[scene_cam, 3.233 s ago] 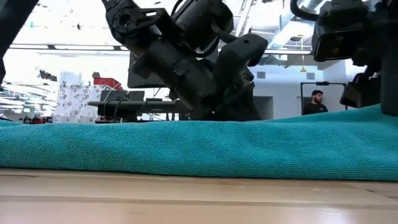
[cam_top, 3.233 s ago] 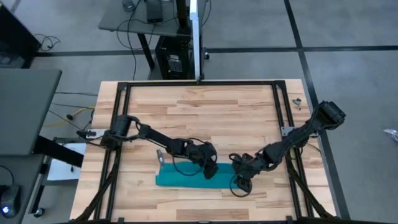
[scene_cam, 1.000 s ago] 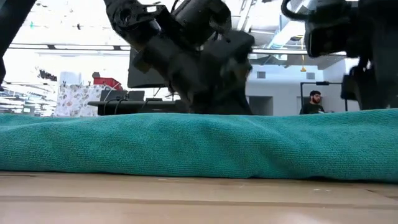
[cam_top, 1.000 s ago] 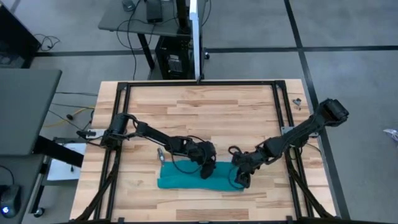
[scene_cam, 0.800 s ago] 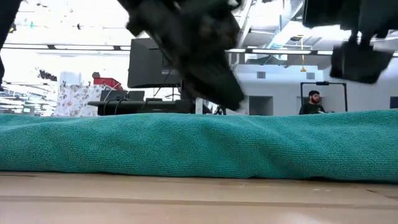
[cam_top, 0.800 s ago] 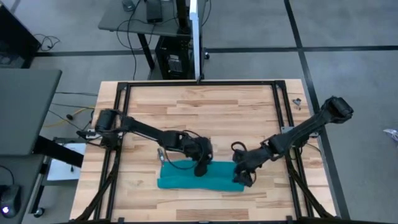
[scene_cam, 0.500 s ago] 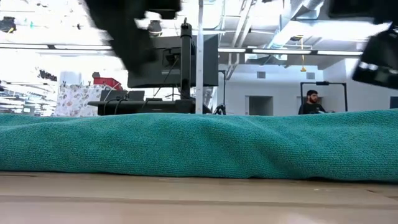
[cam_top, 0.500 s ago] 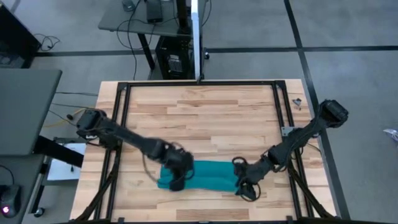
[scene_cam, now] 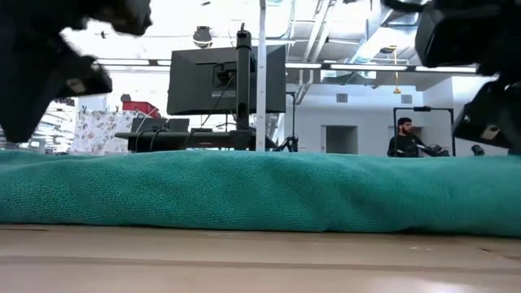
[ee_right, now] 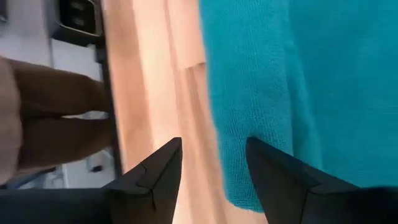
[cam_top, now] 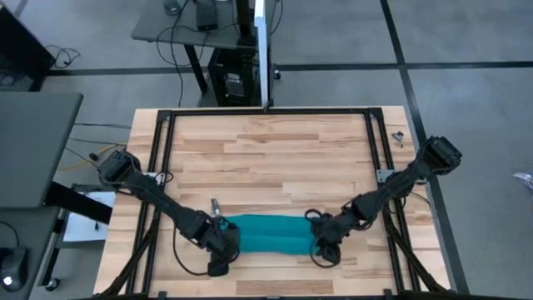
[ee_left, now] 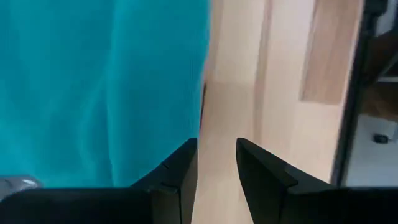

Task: Roll towel
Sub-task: Roll the blue towel

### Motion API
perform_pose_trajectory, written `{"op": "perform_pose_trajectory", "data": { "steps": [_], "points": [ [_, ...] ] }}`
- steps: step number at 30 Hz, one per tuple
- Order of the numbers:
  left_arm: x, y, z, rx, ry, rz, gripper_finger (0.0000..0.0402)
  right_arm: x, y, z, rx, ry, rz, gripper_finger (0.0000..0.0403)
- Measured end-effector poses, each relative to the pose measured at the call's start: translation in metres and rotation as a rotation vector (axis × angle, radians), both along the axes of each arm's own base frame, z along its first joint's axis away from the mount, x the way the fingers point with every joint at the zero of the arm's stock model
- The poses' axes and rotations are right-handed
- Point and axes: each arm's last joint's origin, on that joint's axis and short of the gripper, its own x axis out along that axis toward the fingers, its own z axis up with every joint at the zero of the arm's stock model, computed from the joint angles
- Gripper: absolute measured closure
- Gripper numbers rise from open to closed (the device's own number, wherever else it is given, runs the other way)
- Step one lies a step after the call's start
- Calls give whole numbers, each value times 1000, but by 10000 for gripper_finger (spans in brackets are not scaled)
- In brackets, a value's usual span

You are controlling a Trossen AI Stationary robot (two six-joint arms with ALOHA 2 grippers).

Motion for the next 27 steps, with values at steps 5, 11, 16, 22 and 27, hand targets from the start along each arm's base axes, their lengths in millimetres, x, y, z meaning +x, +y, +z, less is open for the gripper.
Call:
{"op": "perform_pose_trajectory", "data": {
  "steps": [5,11,16,22,27],
  "points": [
    [-7,6,-17,18,19,28,306,-2,-3,-4,-39,26,23,235],
    [-16,11,-30,33,37,58,306,-1,-1,-22,-82,91,32,235],
    [-20,9,-32,45,38,43,306,2,1,-33,-90,129,30,235],
    [-14,11,-10,19,19,33,306,-4,-6,-9,-44,88,-4,235],
    [-8,7,23,-49,-84,21,306,-14,-5,27,64,-7,-29,235]
  ]
}}
